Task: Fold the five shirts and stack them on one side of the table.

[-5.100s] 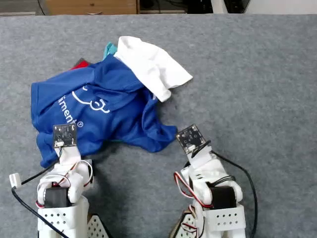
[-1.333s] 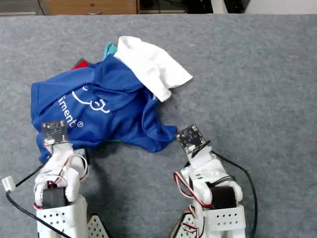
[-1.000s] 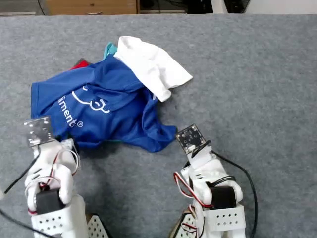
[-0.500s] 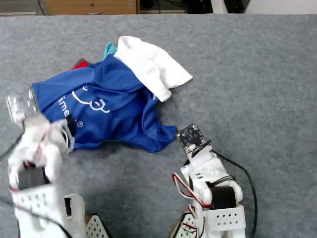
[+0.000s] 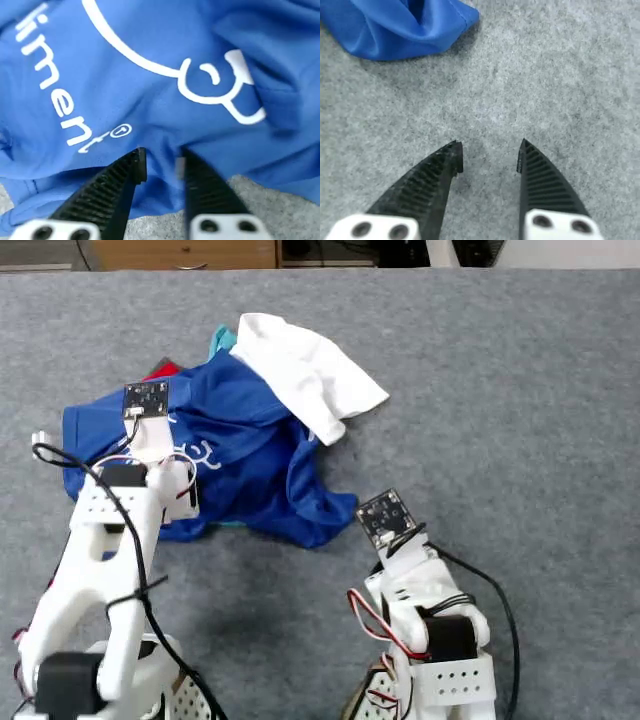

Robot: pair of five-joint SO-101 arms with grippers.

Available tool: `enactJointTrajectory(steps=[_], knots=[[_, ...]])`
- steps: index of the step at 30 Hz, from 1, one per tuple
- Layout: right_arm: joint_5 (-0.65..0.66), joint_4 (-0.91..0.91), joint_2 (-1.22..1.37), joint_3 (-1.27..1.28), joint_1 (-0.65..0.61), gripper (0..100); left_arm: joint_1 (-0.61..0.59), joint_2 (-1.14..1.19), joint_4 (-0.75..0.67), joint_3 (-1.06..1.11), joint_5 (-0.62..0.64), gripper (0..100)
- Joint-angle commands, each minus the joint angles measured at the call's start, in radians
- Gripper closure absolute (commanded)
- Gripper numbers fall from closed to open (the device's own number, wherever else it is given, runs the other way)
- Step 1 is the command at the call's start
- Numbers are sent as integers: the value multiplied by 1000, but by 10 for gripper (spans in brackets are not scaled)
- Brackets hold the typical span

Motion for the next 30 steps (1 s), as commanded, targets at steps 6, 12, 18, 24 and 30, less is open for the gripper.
enactJointTrajectory(steps=[6,12,18,24,30], knots=[[0,-25,-107,-2,-4,803,8,58,175,-195,8,981],[0,-26,-107,-45,-2,803,-8,56,370,-371,6,981],[-2,-21,-105,-91,-2,813,-110,30,539,-600,-57,981],[0,-37,-105,-124,-2,973,-164,-94,652,-789,-58,981],[3,-91,-104,-234,-8,996,-216,-105,559,-598,-51,980]])
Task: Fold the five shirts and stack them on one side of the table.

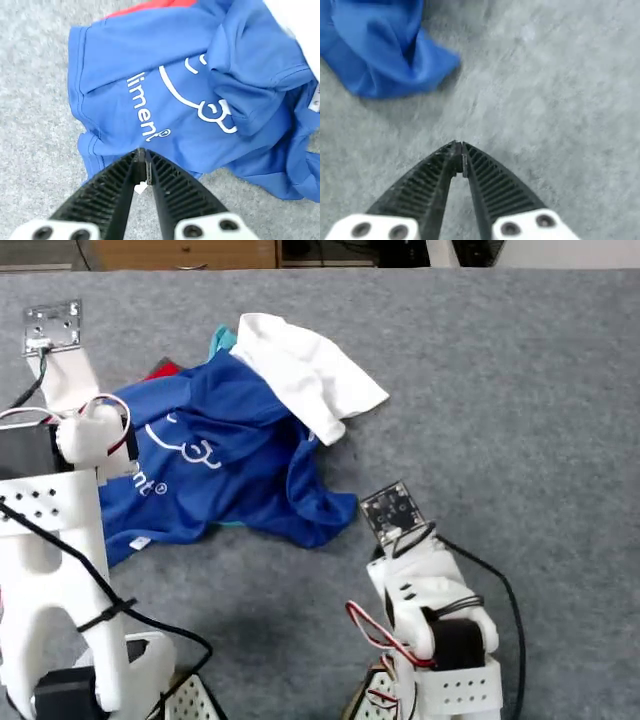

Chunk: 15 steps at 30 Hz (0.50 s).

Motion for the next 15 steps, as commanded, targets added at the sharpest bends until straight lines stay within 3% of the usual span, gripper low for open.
enactJointTrajectory(steps=[1,9,12,15], knots=[[17,-34,-104,-133,-8,996,-83,-22,-80,117,21,980],[48,-20,229,-395,-10,995,-238,-28,-201,370,95,981],[-11,-58,443,-582,-16,995,-259,-25,-204,414,95,980],[-110,-48,648,-745,-101,995,-270,-22,-295,502,94,981]])
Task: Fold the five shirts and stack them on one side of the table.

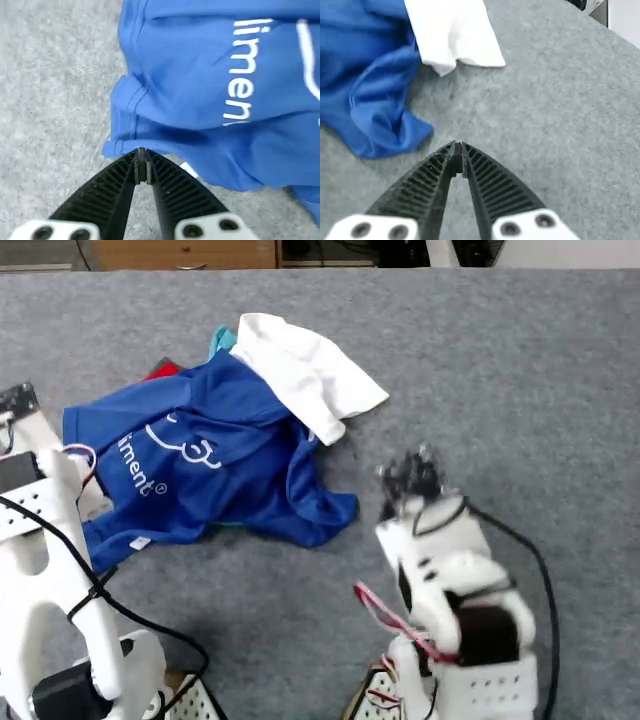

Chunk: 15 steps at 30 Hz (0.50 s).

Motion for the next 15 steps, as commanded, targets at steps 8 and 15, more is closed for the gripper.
enactJointTrajectory(steps=[8,15], knots=[[-199,-21,631,-401,-418,981,-15,-30,-256,272,8,981],[-153,-123,1007,-605,-432,650,-15,-30,-269,316,8,981]])
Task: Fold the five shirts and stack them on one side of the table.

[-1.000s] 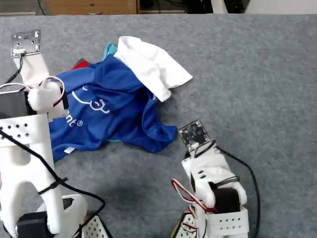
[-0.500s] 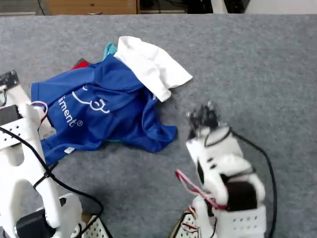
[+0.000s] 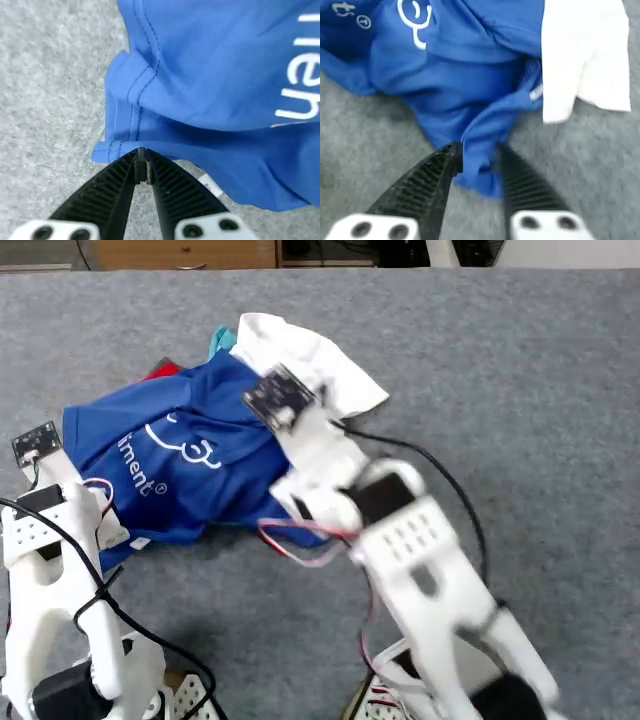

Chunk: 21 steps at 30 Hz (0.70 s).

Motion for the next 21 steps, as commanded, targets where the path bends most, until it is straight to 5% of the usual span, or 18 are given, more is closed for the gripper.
enactJointTrajectory(steps=[1,9,21], knots=[[2,-46,191,-180,-21,613,-6,-27,-35,20,11,981],[-110,-43,674,-618,-71,577,-15,-30,-264,193,11,981],[-133,71,1216,-1171,-110,624,-18,-42,-275,201,14,981]])
